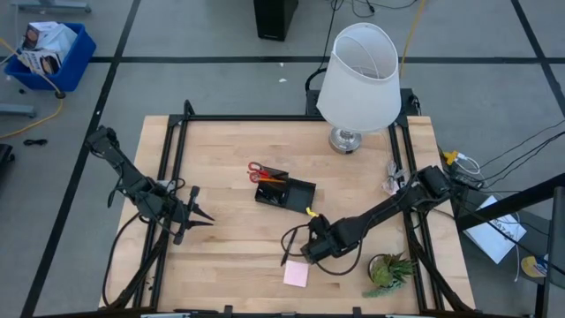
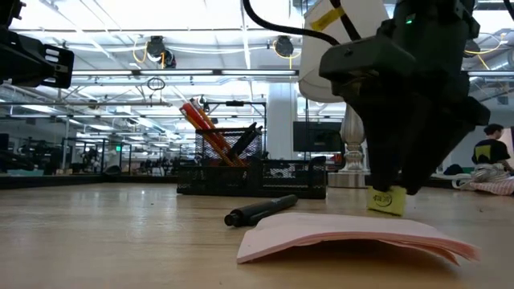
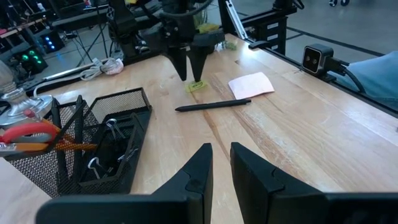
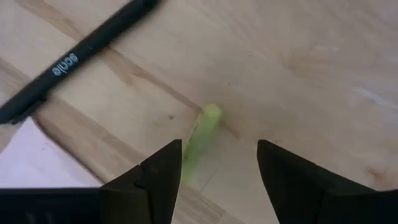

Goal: Pick and place office supplies into organizer
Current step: Put the yellow eraser into the black desk organizer

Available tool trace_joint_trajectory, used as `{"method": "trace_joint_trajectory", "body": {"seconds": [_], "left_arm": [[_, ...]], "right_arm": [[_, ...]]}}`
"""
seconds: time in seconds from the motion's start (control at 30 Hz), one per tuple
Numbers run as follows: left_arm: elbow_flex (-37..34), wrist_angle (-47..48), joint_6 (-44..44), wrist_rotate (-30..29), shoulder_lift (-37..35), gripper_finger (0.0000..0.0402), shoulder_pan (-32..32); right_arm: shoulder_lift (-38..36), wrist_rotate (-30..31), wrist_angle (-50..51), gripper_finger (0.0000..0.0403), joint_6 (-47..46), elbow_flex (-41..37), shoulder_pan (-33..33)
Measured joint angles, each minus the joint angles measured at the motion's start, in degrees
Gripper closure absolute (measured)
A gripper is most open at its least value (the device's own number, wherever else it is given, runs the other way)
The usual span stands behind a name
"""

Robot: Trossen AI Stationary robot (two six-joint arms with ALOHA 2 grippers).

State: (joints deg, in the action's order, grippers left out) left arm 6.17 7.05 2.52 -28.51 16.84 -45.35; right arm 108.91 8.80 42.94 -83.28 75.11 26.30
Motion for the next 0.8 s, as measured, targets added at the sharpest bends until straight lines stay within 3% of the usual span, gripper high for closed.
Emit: {"method": "trace_joint_trajectory", "body": {"seconds": [0.57,0.8], "left_arm": [[0.00,0.00,0.00,0.00,0.00,0.0339,0.01],[0.00,-0.02,0.00,0.00,0.02,0.0339,-0.01]], "right_arm": [[0.79,-0.03,-0.73,0.0204,0.50,0.00,0.02],[4.29,-1.92,-1.57,0.0207,0.30,0.30,0.01]]}}
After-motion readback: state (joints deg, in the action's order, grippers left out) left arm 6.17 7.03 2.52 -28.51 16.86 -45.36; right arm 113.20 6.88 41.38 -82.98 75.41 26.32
